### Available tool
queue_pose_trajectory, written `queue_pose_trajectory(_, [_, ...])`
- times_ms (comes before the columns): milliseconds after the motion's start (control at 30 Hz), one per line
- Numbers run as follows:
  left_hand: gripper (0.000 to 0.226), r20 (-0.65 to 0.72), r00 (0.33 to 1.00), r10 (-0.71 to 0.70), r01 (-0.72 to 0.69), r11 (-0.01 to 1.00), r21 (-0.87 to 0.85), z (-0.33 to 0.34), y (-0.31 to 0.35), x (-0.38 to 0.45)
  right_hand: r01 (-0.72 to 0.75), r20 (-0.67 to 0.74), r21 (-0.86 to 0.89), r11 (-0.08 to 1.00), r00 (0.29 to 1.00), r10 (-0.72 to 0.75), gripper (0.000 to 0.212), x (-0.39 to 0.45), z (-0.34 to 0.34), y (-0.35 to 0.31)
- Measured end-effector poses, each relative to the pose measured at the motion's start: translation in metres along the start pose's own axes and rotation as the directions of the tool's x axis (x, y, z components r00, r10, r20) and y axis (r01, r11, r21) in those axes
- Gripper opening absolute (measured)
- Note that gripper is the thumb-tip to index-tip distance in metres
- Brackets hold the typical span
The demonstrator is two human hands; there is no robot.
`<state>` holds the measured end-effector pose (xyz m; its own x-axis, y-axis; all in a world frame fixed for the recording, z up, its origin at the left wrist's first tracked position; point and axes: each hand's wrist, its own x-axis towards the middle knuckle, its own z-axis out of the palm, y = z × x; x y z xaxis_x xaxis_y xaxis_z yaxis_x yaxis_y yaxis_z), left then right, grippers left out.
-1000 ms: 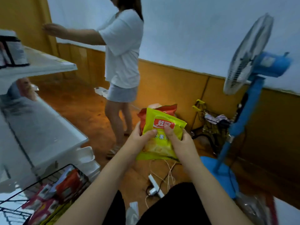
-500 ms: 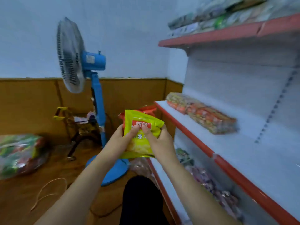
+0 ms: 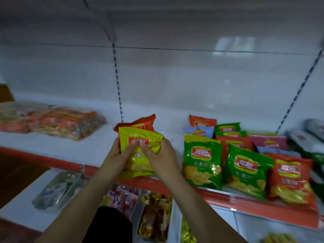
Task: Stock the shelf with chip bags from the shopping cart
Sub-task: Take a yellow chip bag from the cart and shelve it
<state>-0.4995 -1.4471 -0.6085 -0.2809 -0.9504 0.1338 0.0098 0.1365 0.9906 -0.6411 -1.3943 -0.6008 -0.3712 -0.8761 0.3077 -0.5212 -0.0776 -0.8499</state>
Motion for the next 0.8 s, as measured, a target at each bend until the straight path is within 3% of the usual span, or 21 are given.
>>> queue_pose_trajectory(100, [0.052, 0.097, 0.995, 0.029, -0.036, 0.997, 0.074, 0.040, -0.012, 0.023, -0.090, -0.022, 0.028, 0.996, 0.996, 0.090, 0.049, 0.010, -0.026, 0.023])
queue_pose_trajectory(167, [0.048, 0.133, 0.989, 0.061, -0.074, 0.993, 0.092, 0.054, -0.017, 0.041, -0.150, -0.020, 0.024, 0.988, 0.988, 0.150, 0.070, 0.019, -0.040, 0.026])
queue_pose_trajectory(233, [0.049, 0.149, 0.987, 0.062, -0.075, 0.994, 0.083, 0.062, -0.016, 0.062, -0.141, -0.031, -0.045, 0.989, 0.990, 0.140, 0.083, 0.037, -0.051, 0.028])
queue_pose_trajectory(367, [0.042, 0.128, 0.991, 0.048, -0.054, 0.997, 0.050, 0.075, -0.016, 0.108, -0.087, 0.032, -0.144, 0.986, 0.995, 0.092, 0.089, 0.097, -0.072, 0.018])
queue_pose_trajectory(567, [0.046, 0.167, 0.985, -0.046, 0.036, 0.998, 0.058, 0.096, -0.037, 0.156, 0.153, 0.286, -0.576, 0.803, 0.958, 0.022, 0.064, 0.191, -0.099, 0.020])
queue_pose_trajectory(700, [0.042, 0.156, 0.986, -0.054, 0.039, 0.994, 0.099, 0.105, -0.053, 0.180, 0.254, 0.314, -0.703, 0.664, 0.949, -0.029, 0.039, 0.224, -0.097, 0.047])
queue_pose_trajectory(800, [0.044, 0.137, 0.990, -0.025, 0.006, 0.991, 0.137, 0.113, -0.062, 0.191, 0.321, 0.306, -0.818, 0.478, 0.945, -0.111, 0.034, 0.225, -0.095, 0.055])
